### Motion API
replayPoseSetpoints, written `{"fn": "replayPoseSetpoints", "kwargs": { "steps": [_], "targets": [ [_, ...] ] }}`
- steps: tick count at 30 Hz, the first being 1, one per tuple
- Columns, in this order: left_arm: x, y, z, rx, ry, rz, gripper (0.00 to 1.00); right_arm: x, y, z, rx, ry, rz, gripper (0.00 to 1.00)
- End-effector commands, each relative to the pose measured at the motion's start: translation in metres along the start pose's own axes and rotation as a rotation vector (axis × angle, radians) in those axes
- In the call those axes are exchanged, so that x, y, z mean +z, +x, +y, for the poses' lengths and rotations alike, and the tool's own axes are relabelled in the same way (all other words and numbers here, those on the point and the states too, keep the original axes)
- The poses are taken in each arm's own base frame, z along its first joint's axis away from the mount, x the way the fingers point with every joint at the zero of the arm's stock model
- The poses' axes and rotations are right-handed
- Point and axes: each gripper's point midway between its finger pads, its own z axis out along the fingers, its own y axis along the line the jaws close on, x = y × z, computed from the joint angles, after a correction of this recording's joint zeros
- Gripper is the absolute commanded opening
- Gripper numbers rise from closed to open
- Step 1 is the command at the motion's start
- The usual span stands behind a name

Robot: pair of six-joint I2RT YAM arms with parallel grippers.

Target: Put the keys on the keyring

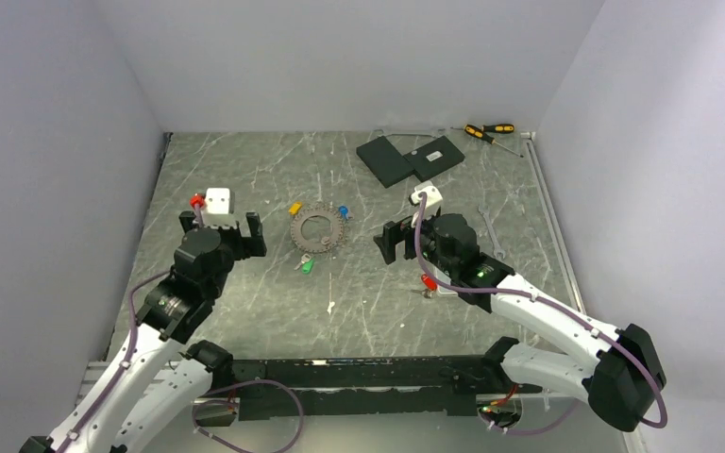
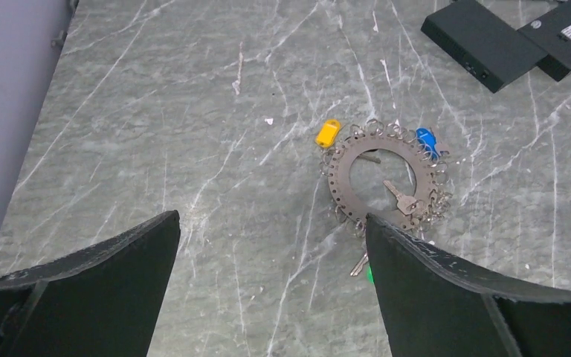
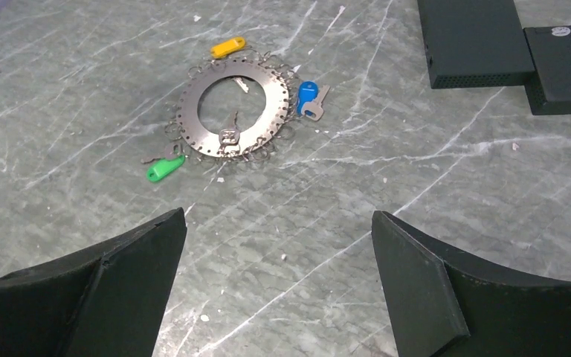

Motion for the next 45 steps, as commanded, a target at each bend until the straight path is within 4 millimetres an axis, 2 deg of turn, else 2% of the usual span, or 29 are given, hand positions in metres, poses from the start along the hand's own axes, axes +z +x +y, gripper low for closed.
{"fn": "replayPoseSetpoints", "kwargs": {
  "steps": [1, 5, 12, 18, 23, 27, 30, 34, 41, 45],
  "targets": [
    [-0.002, -0.012, 0.004, -0.019, -0.013, -0.06, 0.99, -0.003, -0.011, 0.005, 0.015, -0.018, -0.021, 1.0],
    [0.001, -0.007, 0.006, -0.007, -0.039, -0.004, 0.99, -0.002, -0.016, 0.005, 0.001, -0.019, -0.023, 1.0],
    [-0.01, 0.004, -0.018, 0.135, 0.167, 0.003, 0.99, -0.001, -0.02, 0.007, -0.031, -0.03, -0.017, 1.0],
    [-0.008, 0.009, -0.023, 0.158, 0.192, 0.029, 0.99, 0.0, -0.02, 0.003, -0.074, -0.022, -0.029, 1.0],
    [-0.007, 0.014, -0.03, 0.168, 0.223, 0.072, 1.0, 0.01, -0.023, 0.009, -0.101, -0.055, -0.065, 1.0],
    [-0.006, 0.014, -0.031, 0.164, 0.23, 0.071, 0.99, 0.023, -0.022, 0.011, -0.122, -0.071, -0.073, 1.0],
    [-0.006, 0.014, -0.035, 0.163, 0.25, 0.075, 0.99, 0.039, -0.016, -0.002, -0.123, 0.004, -0.049, 1.0],
    [-0.007, 0.015, -0.038, 0.161, 0.263, 0.092, 0.97, 0.065, 0.001, -0.017, -0.168, 0.087, 0.076, 1.0],
    [-0.007, 0.015, -0.04, 0.159, 0.275, 0.093, 0.96, 0.1, 0.008, -0.018, -0.174, 0.109, 0.149, 0.99],
    [-0.007, 0.015, -0.04, 0.157, 0.276, 0.099, 0.95, 0.123, 0.011, -0.019, -0.092, 0.154, 0.178, 0.95]
  ]
}}
